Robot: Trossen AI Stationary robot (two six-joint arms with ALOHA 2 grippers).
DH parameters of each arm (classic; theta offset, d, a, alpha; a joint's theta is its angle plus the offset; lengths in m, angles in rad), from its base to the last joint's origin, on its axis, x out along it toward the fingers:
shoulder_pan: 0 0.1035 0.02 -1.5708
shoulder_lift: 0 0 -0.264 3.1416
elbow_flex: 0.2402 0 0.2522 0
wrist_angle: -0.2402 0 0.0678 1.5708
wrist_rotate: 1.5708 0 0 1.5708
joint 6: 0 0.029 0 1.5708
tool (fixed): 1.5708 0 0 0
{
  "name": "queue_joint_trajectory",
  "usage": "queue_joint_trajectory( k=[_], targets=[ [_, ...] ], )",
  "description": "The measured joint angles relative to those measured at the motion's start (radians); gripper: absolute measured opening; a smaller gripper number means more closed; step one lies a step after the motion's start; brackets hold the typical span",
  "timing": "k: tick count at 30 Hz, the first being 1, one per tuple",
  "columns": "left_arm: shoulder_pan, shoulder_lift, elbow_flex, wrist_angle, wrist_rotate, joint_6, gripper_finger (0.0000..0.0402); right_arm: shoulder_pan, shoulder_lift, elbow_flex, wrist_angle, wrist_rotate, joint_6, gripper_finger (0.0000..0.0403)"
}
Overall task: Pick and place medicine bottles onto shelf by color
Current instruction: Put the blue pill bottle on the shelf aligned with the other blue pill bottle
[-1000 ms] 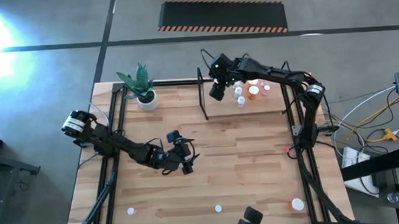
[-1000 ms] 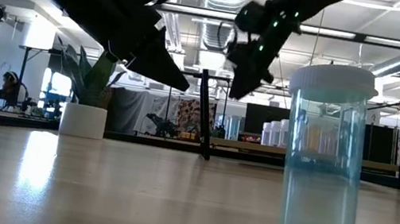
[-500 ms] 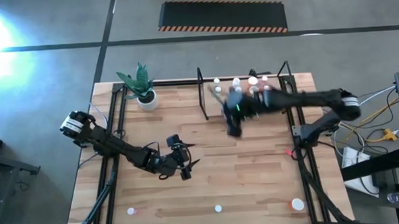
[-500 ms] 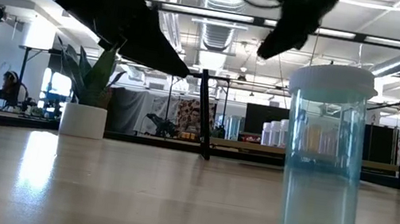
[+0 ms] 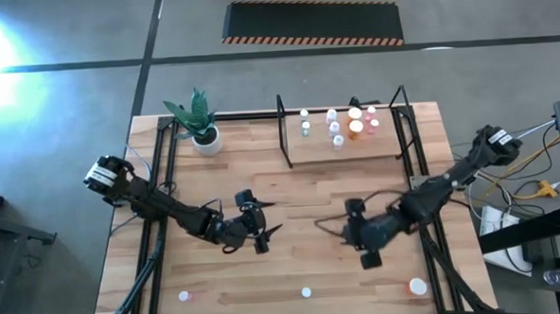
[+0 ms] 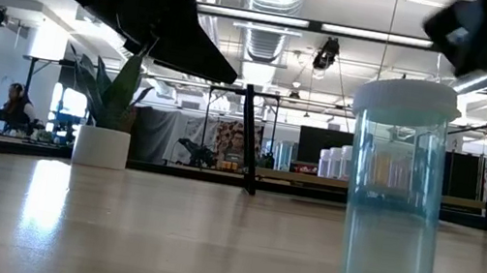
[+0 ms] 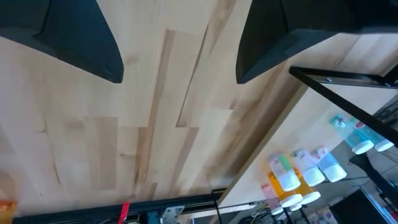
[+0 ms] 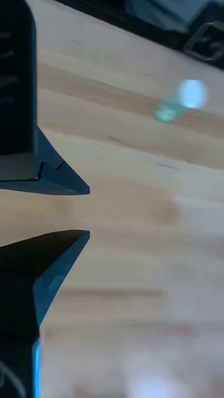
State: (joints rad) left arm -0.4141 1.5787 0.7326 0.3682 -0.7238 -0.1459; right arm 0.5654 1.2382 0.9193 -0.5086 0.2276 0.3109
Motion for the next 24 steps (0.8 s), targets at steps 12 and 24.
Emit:
queue_joint_trajectory(
  k=[12, 24],
  targets=[
    [0.002, 0.004, -0.002, 0.017, 0.000, 0.003, 0.0293, 0.146, 0.260, -0.096, 0.346, -0.068, 0.092, 0.0129],
    [0.009, 0.004, -0.002, 0.017, 0.000, 0.003, 0.0293, 0.133, 0.479, 0.041, 0.672, 0.004, -0.260, 0.0229]
  ],
)
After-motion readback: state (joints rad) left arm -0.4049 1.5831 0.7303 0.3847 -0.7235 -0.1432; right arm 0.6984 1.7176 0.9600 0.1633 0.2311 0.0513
